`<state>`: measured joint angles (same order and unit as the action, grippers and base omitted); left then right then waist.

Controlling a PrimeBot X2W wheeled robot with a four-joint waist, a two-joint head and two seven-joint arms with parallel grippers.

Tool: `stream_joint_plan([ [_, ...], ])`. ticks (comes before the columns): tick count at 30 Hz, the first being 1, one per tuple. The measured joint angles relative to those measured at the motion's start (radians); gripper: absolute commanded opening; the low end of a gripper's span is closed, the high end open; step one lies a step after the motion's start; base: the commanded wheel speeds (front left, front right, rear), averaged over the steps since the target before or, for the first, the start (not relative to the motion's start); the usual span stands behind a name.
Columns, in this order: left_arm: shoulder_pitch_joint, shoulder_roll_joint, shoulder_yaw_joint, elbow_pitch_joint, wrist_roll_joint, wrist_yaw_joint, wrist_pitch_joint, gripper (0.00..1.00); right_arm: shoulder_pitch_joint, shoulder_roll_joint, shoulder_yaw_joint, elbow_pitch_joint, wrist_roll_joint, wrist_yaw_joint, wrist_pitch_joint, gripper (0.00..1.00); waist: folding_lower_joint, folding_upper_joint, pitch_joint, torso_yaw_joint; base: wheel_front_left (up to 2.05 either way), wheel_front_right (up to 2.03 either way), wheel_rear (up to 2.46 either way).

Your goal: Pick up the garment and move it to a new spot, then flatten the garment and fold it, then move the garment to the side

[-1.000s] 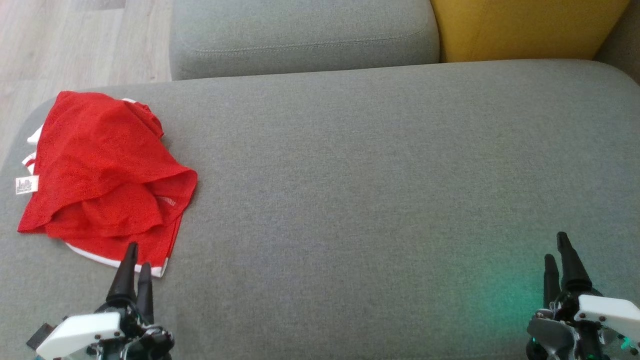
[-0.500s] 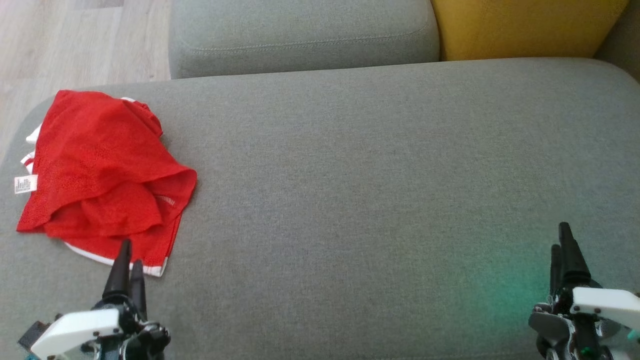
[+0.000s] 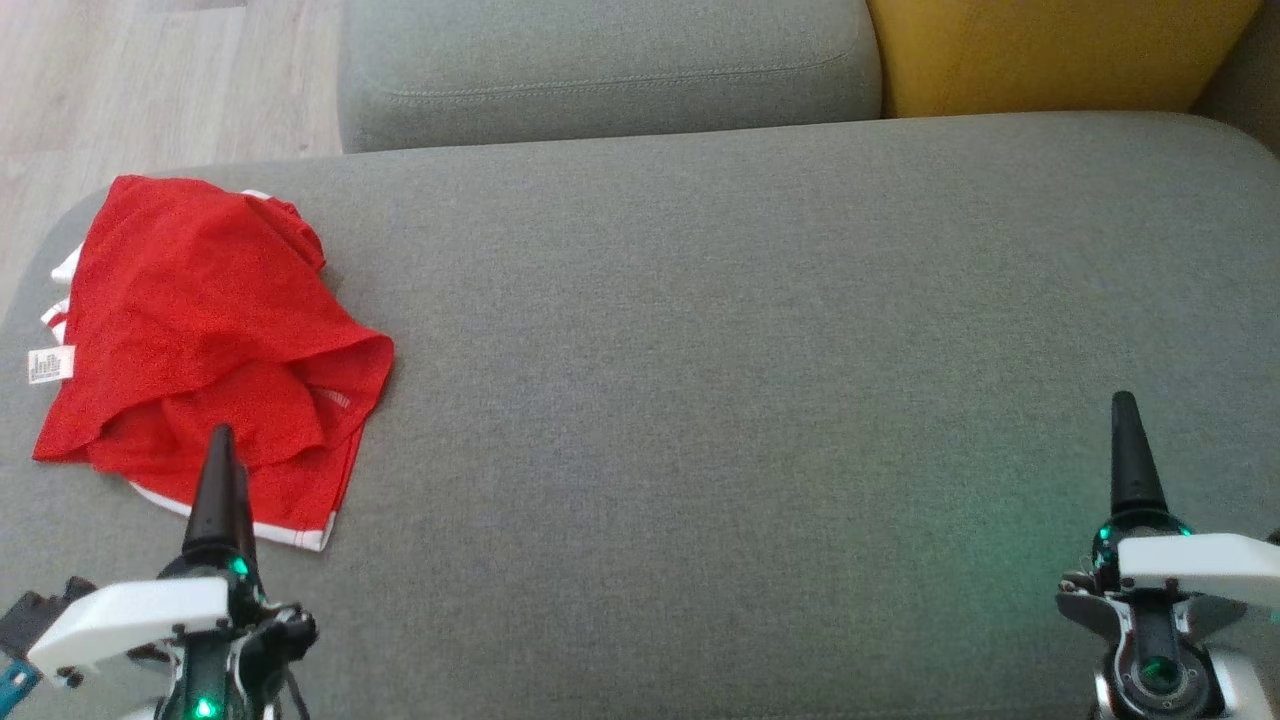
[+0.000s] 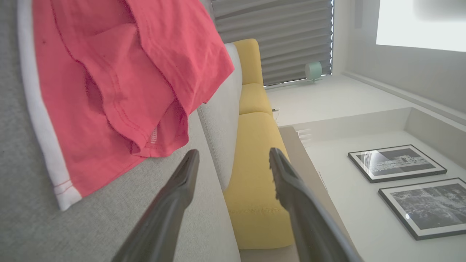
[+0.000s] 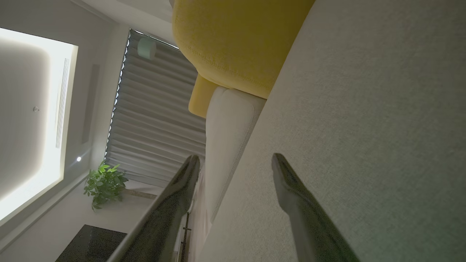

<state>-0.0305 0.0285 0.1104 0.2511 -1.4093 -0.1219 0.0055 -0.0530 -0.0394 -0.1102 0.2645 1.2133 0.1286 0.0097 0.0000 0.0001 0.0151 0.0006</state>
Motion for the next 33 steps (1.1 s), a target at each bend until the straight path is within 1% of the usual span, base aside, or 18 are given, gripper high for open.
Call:
stream_joint_plan([
  [6,-0.002,0.0,-0.007,-0.061,0.102,0.01,-0.017,1.0,-0.002,-0.001,0.02,-0.027,-0.126,0.0,-0.019,1.0,0.0,0.0,0.001,0.0,0.0,0.0,0.0],
  [14,-0.002,0.001,-0.052,-0.109,0.245,0.044,-0.042,1.0,-0.02,-0.001,0.054,-0.044,-0.317,0.0,-0.037,1.0,0.0,0.0,-0.001,-0.001,0.0,0.0,0.0],
  [15,-0.002,0.001,-0.052,-0.109,0.245,0.044,-0.042,1.0,-0.02,-0.001,0.054,-0.044,-0.317,0.0,-0.037,1.0,0.0,0.0,-0.001,-0.001,0.0,0.0,0.0],
  [27,-0.003,0.002,-0.132,-0.163,0.479,0.078,-0.072,1.0,-0.02,-0.001,0.085,-0.058,-0.557,0.0,-0.075,1.0,0.0,0.0,0.001,-0.003,0.0,0.0,0.0],
  [32,-0.003,0.002,-0.163,-0.176,0.574,0.088,-0.088,1.0,-0.02,-0.001,0.104,-0.065,-0.625,0.0,-0.09,1.0,0.0,0.0,0.003,-0.006,0.0,0.0,0.0],
  [33,-0.003,0.002,-0.171,-0.179,0.619,0.088,-0.092,1.0,-0.02,-0.001,0.11,-0.068,-0.653,0.0,-0.096,1.0,0.0,0.0,0.004,-0.008,0.0,0.0,0.0],
])
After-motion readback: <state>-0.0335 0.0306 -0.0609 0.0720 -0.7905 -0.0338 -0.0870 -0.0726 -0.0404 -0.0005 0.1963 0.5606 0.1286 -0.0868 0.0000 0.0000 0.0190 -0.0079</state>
